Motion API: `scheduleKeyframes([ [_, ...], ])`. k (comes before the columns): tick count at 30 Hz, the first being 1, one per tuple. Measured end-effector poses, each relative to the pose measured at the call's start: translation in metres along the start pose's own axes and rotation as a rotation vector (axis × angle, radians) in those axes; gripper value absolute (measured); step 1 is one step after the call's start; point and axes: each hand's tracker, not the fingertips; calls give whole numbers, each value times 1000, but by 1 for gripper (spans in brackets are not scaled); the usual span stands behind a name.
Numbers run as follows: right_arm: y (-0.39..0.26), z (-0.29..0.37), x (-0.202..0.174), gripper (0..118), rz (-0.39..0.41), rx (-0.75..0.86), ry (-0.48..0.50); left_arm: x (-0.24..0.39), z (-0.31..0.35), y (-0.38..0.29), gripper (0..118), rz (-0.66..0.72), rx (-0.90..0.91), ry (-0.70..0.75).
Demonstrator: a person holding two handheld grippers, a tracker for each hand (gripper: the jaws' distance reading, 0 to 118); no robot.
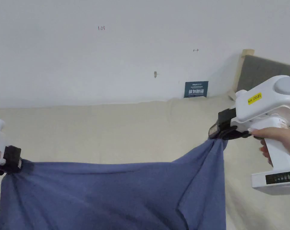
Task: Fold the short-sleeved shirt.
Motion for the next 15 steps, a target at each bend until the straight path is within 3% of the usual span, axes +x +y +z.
scheduleKeyframes([
  [8,45,113,-69,2,75,180,53,14,128,46,6,-42,209,27],
  [15,101,165,-139,2,154,327,19,17,176,111,6,-47,290,115],
])
